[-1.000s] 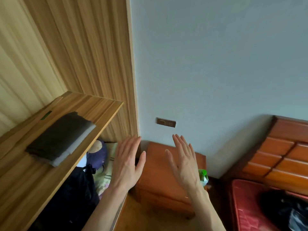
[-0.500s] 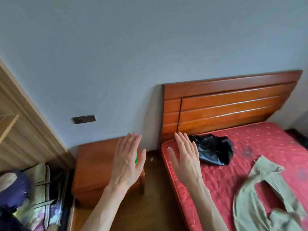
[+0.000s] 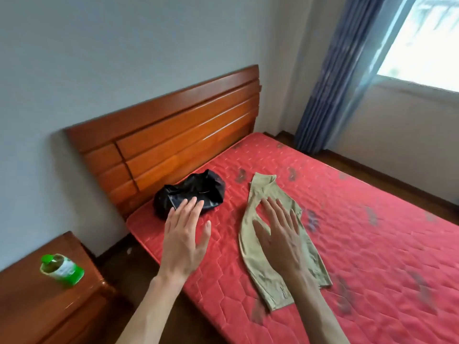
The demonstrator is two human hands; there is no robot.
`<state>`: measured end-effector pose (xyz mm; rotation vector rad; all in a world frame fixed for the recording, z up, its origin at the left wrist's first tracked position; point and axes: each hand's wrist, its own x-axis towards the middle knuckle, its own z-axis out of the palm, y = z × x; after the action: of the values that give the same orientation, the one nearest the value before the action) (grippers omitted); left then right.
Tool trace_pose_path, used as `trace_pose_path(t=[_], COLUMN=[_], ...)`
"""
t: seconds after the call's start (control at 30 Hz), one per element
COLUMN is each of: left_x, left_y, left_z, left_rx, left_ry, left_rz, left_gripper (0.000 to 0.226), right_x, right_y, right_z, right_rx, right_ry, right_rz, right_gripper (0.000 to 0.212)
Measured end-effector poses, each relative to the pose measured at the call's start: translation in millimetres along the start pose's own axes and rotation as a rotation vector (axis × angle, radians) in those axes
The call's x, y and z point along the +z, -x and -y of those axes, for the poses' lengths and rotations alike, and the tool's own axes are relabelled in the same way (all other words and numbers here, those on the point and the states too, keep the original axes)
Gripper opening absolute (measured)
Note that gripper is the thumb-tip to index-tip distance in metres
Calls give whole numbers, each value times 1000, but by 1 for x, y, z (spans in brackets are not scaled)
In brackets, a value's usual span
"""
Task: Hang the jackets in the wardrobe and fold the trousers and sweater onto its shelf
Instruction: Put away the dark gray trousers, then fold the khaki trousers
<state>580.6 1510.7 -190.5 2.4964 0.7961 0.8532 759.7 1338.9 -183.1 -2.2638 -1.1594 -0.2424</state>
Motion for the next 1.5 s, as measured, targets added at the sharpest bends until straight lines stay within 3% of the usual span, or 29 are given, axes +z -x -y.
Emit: trace_pose_path(t=[0.2, 0.43, 0.87, 1.5], left_x=[71, 139, 287, 582], left_y=[-35, -72, -121, 46], left_z=[-62, -96, -117, -29], left_rx=[140, 261, 298, 208], left_ry=[57, 73, 156, -20], left_rz=[86, 200, 470, 706], left_gripper=[60, 58, 58, 55], right_x=[-42, -39, -9, 211], right_y=[23, 14, -17, 127], right_z=[-83, -138, -256, -509], right_rx=[166, 273, 461, 428], right_ry=[105, 149, 236, 160], right_rz=[-56, -53, -18, 235], right_gripper=[60, 63, 59, 65])
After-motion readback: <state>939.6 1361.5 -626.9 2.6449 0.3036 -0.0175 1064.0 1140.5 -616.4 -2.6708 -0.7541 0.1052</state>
